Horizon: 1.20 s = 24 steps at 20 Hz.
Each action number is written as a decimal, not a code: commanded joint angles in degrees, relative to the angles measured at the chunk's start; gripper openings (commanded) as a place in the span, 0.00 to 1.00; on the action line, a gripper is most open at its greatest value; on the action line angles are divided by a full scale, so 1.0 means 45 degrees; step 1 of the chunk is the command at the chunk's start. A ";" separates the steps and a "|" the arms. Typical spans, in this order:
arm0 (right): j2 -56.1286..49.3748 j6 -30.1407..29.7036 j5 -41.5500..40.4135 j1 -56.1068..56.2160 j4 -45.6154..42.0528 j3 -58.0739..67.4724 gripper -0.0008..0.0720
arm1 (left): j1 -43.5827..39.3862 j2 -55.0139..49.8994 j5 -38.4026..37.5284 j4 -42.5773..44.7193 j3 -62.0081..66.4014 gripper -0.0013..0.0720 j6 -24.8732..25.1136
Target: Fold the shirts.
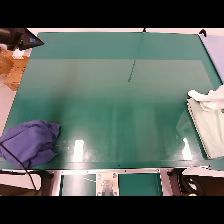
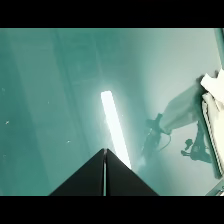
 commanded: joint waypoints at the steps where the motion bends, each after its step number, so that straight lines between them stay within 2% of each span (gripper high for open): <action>1: 0.0306 0.0845 0.1161 -0.0559 -0.1180 0.0015 0.04 | 0.0005 0.0010 -0.0146 0.0005 0.0000 0.05 -0.0015; 6: 0.0879 0.1749 0.2079 -0.0583 -0.3337 0.0005 0.04 | 0.0005 0.0000 -0.0141 0.0005 0.0000 0.05 -0.0010; 9: 0.0899 0.1977 0.2977 -0.0573 -0.5610 -0.0058 0.04 | 0.0005 0.0000 -0.0141 0.0005 0.0000 0.05 -0.0010; 12: 0.1078 0.1967 0.2973 -0.0583 -0.7490 -0.0612 0.04 | 0.0005 0.0000 -0.0155 0.0005 0.0000 0.05 -0.0010; 15: 0.1064 0.1972 0.2807 -0.0588 -0.8145 -0.2157 0.04 | 0.0005 0.0000 -0.0155 0.0005 0.0000 0.05 -0.0010; 16: 0.1059 0.1972 0.2506 -0.0588 -0.8408 -0.2798 0.11 | 0.0005 0.0000 -0.0155 0.0005 0.0000 0.05 -0.0015; 18: 0.1049 0.1972 0.1739 -0.0588 -0.9413 -0.4065 0.46 | 0.0005 0.0000 -0.0160 0.0005 0.0000 0.05 -0.0010; 19: 0.1010 0.1972 0.1491 -0.0588 -1.0190 -0.4561 0.59 | 0.0005 0.0000 -0.0180 0.0010 0.0000 0.05 -0.0010; 20: 0.0879 0.1972 0.1443 -0.0588 -1.0928 -0.4828 0.67 | 0.0005 0.0000 -0.0180 0.0010 0.0000 0.05 -0.0010; 24: 0.0457 0.2035 0.1399 -0.0442 -1.1157 -0.4056 0.69 | 0.0005 0.0000 -0.0131 0.0010 0.0000 0.05 -0.0010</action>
